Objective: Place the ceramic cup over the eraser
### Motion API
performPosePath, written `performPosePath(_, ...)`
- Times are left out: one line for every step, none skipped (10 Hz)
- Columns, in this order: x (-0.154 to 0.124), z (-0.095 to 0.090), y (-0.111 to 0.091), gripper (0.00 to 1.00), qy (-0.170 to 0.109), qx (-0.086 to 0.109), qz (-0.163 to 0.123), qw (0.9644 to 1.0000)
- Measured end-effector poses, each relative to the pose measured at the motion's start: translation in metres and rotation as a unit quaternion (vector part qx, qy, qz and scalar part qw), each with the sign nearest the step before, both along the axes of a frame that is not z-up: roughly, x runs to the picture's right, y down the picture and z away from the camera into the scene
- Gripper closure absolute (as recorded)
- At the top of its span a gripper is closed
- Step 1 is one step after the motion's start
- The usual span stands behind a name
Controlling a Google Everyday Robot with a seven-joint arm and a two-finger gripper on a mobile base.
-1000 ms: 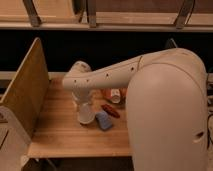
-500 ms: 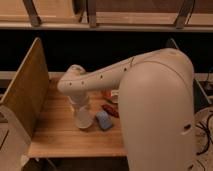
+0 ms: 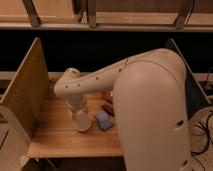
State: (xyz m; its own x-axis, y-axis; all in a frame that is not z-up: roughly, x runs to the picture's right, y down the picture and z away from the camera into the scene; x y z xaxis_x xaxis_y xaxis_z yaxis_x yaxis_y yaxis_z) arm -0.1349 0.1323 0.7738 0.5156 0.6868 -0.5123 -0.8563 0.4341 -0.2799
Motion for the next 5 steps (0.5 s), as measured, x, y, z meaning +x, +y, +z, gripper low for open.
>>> performPosePath(-0.0003,0.0000,0.0000,0.79,0.000,0.000,0.000,1.0000)
performPosePath(-0.0004,0.0000,0.0001,0.79,-0.001,0.000,0.000,1.0000)
performPosePath(-0.0005,0.0000,0.0002,0.79,-0.001,0.000,0.000,1.0000)
performPosePath(-0.0008,-0.0001,0.0005,0.79,-0.001,0.000,-0.001,1.0000)
performPosePath(-0.0013,-0.0002,0.0006,0.79,-0.001,0.000,-0.001,1.0000)
